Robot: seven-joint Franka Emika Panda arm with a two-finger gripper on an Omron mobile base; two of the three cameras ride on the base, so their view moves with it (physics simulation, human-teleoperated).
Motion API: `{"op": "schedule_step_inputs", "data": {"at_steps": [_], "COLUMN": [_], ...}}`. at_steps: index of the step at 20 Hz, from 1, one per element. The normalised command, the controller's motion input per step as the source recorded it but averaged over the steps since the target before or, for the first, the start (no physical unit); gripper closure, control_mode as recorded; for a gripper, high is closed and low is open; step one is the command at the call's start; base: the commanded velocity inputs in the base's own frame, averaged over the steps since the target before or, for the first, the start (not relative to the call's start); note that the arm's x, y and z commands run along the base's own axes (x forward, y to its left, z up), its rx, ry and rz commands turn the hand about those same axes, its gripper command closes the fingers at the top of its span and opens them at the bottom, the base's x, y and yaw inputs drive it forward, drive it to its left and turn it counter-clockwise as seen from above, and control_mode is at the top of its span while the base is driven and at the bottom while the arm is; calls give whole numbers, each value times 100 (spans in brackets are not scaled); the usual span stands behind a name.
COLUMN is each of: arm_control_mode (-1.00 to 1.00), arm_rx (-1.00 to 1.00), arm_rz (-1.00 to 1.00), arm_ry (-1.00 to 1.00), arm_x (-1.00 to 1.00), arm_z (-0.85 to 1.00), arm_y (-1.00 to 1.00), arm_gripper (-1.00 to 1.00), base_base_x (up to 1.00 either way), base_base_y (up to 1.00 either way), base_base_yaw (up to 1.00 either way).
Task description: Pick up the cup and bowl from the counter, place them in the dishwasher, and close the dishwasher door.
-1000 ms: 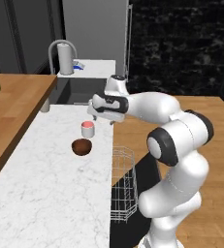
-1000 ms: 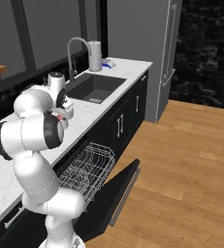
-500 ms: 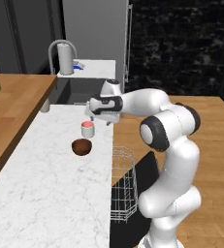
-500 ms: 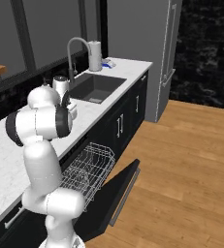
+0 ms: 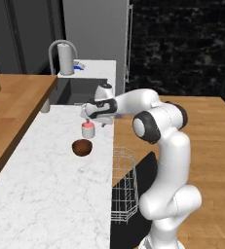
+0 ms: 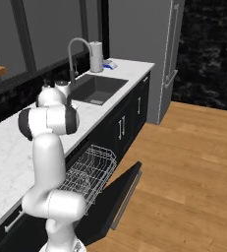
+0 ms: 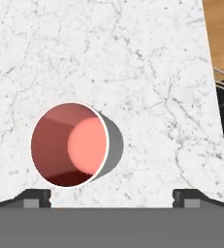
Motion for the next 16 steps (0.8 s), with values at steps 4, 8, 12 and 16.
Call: {"op": "schedule_step_inputs", "data": {"at_steps": [4, 8, 12, 16], "arm_control_mode": [-100, -100, -100, -100], "arm_rx": [0, 0, 0, 0], "arm_rz": [0, 0, 0, 0], "arm_ry": [0, 0, 0, 0], "arm_x": [35, 24, 0, 8], "arm_z": [-24, -21, -23, -32], "arm_y": [9, 7, 0, 0], "arm_gripper": [-100, -100, -100, -100], "base_base_x": [0, 0, 0, 0], "base_base_y": [0, 0, 0, 0], "base_base_yaw": [0, 0, 0, 0]}}
